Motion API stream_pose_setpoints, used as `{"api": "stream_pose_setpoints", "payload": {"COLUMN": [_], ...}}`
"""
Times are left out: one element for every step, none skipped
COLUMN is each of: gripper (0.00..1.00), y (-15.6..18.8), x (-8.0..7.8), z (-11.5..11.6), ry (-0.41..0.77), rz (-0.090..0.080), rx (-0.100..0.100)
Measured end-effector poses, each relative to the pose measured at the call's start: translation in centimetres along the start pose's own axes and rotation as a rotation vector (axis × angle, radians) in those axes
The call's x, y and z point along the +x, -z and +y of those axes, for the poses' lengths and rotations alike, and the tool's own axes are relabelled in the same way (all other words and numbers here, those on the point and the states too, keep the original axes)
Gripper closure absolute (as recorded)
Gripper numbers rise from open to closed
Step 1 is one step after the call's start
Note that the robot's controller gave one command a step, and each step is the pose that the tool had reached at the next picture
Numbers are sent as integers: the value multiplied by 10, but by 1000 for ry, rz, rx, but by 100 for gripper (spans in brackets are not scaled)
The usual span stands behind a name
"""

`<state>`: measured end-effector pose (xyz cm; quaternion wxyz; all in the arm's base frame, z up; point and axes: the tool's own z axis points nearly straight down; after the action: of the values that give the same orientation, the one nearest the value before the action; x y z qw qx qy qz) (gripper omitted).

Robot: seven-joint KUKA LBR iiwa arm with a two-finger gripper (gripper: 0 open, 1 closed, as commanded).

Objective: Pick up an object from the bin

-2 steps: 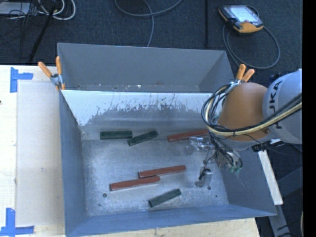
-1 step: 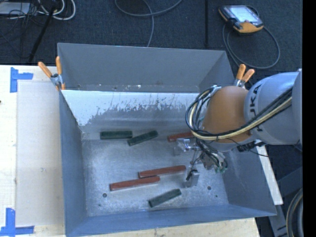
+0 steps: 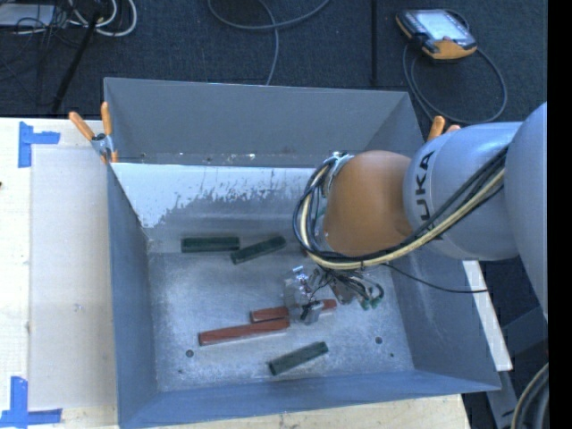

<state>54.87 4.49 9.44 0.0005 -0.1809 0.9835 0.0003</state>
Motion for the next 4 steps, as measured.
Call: {"api": "stream_pose_setpoints", "payload": {"gripper": [0, 0, 100, 100], "y": [0, 0, -25, -25], "x": [0, 0, -5, -5], "z": [0, 0, -3, -3], "ry": [2, 2, 140, 140], "rz": [0, 0, 3, 3], "rx": [0, 0, -1, -1]}}
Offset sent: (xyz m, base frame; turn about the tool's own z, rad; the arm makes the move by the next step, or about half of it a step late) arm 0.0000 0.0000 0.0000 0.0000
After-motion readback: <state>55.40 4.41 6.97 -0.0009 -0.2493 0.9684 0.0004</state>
